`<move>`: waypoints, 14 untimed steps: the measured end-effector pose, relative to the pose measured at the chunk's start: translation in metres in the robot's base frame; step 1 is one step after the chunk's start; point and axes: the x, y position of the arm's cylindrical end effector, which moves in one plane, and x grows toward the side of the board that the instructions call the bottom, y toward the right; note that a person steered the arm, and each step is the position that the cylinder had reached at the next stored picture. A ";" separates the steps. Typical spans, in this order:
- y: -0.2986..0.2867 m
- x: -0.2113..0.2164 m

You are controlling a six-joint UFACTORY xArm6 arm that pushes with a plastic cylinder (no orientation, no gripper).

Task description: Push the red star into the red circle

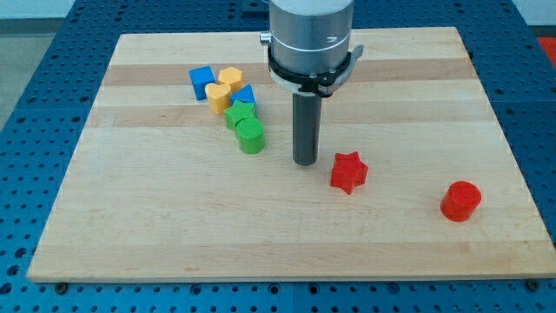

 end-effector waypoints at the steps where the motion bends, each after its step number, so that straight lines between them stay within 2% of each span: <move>1: 0.006 0.000; 4: 0.077 0.003; 7: 0.048 0.019; 10: 0.097 0.029; 11: 0.087 0.027; 12: 0.048 0.020; 14: 0.039 0.106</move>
